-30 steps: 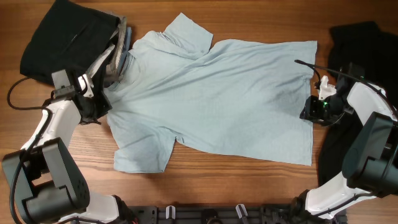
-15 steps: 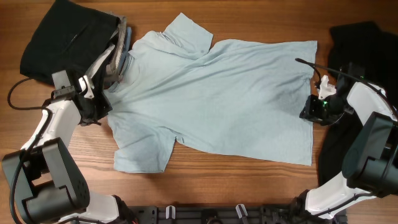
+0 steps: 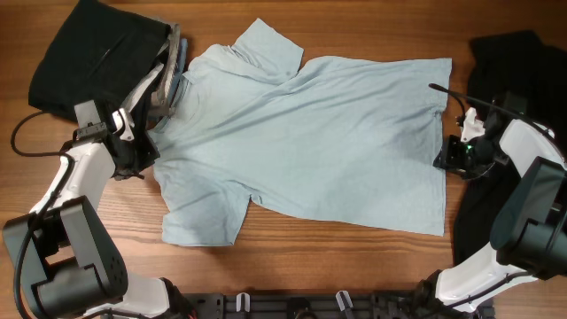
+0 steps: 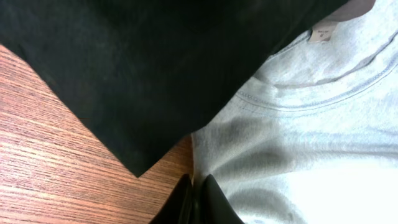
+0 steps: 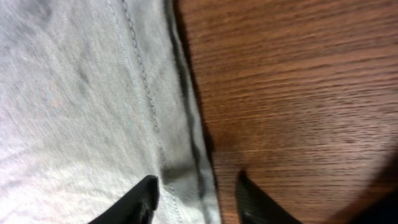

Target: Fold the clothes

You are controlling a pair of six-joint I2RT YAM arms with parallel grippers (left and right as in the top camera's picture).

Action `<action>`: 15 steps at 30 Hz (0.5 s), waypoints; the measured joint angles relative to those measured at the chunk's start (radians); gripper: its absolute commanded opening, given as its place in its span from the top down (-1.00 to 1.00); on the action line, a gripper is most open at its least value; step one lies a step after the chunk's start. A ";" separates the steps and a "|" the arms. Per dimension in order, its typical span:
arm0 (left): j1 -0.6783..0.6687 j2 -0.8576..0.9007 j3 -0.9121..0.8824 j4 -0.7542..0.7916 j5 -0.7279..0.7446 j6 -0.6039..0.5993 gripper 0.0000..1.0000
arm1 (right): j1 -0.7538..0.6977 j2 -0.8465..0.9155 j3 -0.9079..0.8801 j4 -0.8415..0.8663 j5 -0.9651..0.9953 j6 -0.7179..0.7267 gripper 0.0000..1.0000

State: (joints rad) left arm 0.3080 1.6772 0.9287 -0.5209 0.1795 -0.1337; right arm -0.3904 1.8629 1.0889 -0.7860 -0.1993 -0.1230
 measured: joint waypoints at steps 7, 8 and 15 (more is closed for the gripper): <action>0.000 0.000 0.000 -0.011 0.000 0.000 0.85 | 0.006 0.012 0.002 -0.024 -0.076 0.001 0.37; 0.000 0.000 0.000 -0.011 0.000 0.000 0.85 | 0.007 0.013 0.002 -0.032 -0.093 -0.005 0.41; 0.000 0.000 0.000 -0.014 0.000 0.000 0.85 | 0.011 0.031 -0.003 -0.053 -0.146 0.033 0.72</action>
State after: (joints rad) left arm 0.3080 1.6772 0.9287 -0.5346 0.1791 -0.1341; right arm -0.3794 1.8935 1.0863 -0.8394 -0.3450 -0.0902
